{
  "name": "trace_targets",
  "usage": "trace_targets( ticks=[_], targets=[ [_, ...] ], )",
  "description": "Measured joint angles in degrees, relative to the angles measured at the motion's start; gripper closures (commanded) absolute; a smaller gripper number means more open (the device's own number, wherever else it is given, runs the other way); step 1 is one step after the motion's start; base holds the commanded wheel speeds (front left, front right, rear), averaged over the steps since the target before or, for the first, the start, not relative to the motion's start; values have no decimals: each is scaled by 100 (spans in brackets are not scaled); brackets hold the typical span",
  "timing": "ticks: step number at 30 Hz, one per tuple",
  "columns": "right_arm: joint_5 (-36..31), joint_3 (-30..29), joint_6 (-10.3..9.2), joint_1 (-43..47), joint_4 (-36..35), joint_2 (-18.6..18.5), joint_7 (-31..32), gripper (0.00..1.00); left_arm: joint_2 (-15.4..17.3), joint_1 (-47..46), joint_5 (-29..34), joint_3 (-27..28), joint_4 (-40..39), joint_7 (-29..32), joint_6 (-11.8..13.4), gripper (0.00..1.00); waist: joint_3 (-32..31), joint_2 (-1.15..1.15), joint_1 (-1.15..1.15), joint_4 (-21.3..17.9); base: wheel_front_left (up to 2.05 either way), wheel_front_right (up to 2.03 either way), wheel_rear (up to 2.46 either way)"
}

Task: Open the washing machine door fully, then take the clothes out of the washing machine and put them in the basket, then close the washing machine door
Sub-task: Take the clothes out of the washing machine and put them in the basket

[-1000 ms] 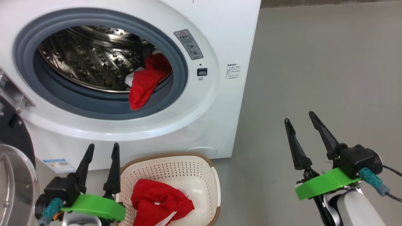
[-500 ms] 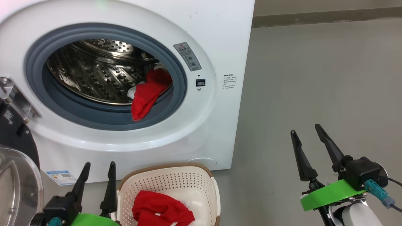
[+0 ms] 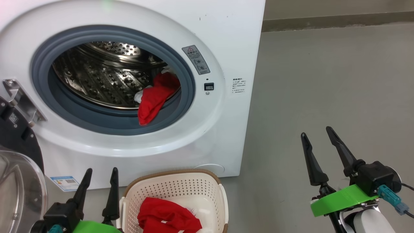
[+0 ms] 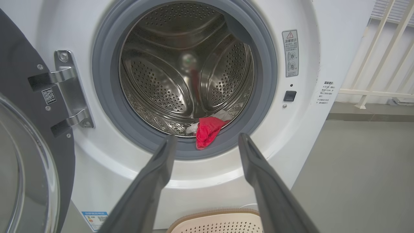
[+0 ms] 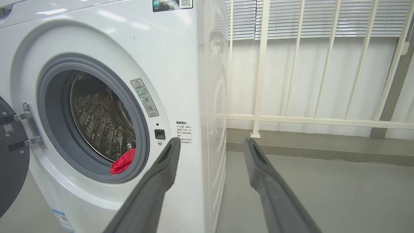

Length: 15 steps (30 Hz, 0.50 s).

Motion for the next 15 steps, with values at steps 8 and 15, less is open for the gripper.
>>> trace_targets(
  ticks=[8, 15],
  targets=[
    [0, 14, 0, 3, 1, 1, 0, 0, -4, 0, 0, 2, -2, 0, -13, 0, 19, 0, 0, -5, 0, 0, 0],
    [0, 0, 0, 3, -30, 1, 0, 0, -15, 0, 1, 12, -8, 0, -47, 0, 42, 0, 0, 8, 0, 0, 0]
  ],
)
